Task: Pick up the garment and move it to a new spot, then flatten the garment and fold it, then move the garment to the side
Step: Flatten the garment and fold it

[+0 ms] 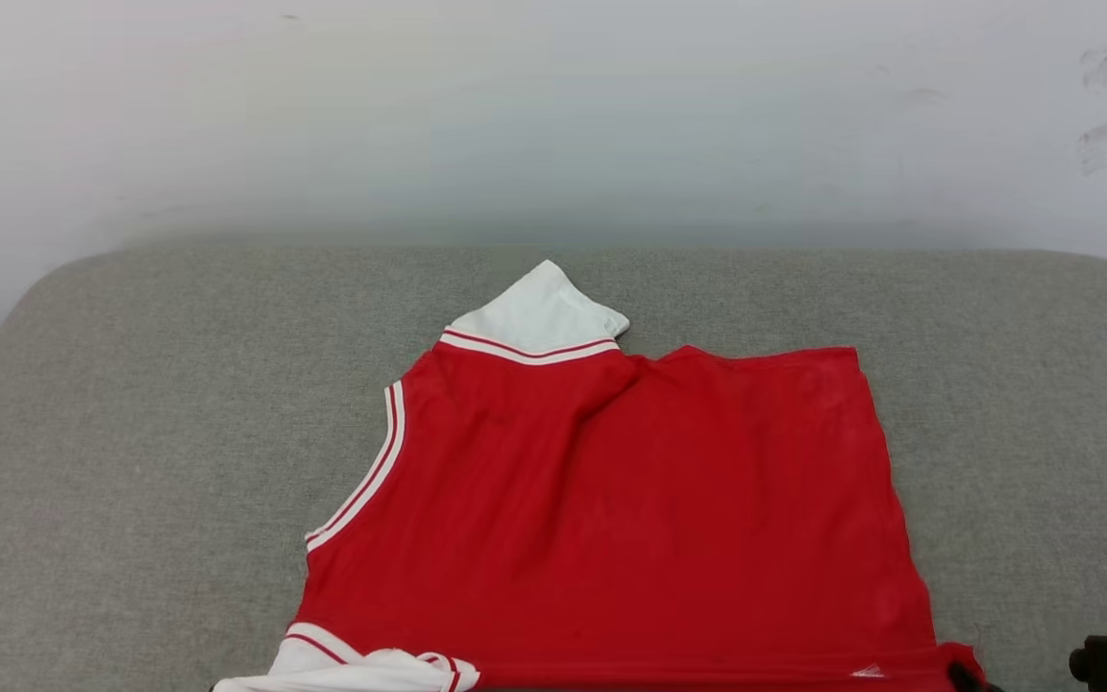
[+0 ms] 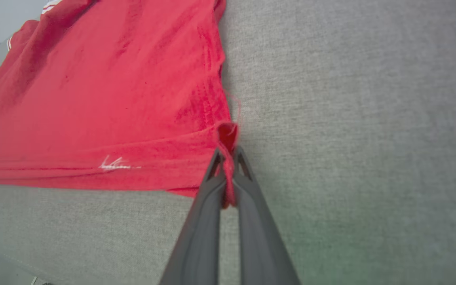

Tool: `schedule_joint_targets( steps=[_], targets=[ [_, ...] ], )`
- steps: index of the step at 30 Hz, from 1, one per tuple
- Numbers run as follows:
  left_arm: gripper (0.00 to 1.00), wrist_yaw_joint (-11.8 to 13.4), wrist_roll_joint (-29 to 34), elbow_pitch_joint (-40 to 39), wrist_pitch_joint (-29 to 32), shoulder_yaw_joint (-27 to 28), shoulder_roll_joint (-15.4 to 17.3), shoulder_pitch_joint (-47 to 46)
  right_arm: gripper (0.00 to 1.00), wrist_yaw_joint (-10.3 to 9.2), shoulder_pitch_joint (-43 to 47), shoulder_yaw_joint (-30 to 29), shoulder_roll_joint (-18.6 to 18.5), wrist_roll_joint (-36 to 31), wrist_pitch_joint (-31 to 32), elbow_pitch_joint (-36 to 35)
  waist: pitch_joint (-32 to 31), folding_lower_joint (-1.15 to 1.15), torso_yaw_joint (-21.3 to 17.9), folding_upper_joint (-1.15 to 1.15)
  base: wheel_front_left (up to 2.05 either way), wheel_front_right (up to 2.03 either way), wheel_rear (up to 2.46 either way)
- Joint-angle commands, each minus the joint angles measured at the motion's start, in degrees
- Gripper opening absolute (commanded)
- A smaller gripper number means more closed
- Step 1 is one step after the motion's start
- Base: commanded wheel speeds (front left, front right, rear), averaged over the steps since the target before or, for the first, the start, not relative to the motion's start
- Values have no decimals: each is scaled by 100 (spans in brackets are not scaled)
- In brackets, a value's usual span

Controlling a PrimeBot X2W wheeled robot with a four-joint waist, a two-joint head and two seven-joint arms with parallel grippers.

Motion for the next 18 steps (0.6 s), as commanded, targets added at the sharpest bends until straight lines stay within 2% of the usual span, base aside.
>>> schedule_joint_targets(
  steps=[1,6,11,14,15,18],
  targets=[
    [0,101,10,-57,-7,131,110,45,0,-65,188,-238,22,-149,76,-135,-9,1,22,0,0,0,0],
    [0,20,54,-197,51,31,137,-135,0,-49,553,-849,487,-674,583,-884,6,1,36,0,0,0,0],
    [0,-187,157,29,67,-135,68,-837,0,-43,338,-1127,820,-1202,980,-1418,150,1,-1,0,0,0,0],
    [0,-342,221,290,42,-240,0,-1367,0,-42,72,-1172,945,-1410,1115,-1515,307,1,-60,0,0,0,0],
    [0,-514,252,621,11,-324,-103,-1910,0,-42,-297,-1174,964,-1560,1157,-1440,481,1,-107,0,0,0,0],
    [0,-701,285,1013,-29,-412,-178,-2395,0,-41,-688,-1061,946,-1584,1155,-1302,673,1,-177,0,0,0,0]
  ],
)
